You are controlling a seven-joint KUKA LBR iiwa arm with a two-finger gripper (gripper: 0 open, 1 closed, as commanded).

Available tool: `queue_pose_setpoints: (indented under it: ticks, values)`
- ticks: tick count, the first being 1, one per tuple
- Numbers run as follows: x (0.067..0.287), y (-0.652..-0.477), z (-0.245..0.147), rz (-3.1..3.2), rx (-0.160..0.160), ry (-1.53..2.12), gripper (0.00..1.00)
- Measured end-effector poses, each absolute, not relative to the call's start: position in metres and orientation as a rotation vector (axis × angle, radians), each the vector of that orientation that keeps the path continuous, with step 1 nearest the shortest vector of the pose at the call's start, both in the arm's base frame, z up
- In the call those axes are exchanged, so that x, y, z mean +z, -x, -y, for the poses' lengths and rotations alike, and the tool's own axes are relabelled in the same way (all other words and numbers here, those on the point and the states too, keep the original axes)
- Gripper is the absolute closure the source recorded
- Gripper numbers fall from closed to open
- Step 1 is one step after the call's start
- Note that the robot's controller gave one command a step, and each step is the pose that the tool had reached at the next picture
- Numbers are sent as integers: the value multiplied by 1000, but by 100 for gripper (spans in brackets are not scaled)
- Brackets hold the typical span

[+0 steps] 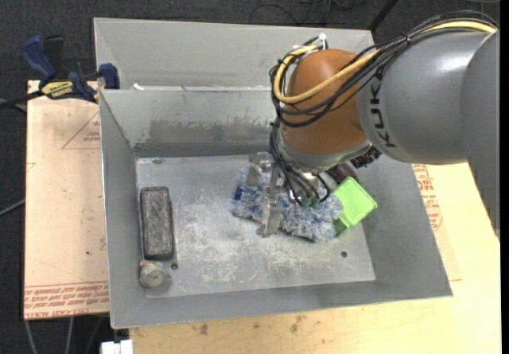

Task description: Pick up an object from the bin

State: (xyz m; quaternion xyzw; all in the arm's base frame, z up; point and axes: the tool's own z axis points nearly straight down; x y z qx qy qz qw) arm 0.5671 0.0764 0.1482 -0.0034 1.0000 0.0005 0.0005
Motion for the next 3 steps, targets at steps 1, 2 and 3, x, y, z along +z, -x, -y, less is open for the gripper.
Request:
queue_pose_setpoints:
  ticks: [1, 2, 3]
  values:
    - [131, -589, -60, -3133, 2, 175, 0]
    - [85, -587, -46, -3139, 4, 130, 100]
    - [85, -587, -46, -3139, 4, 129, 100]
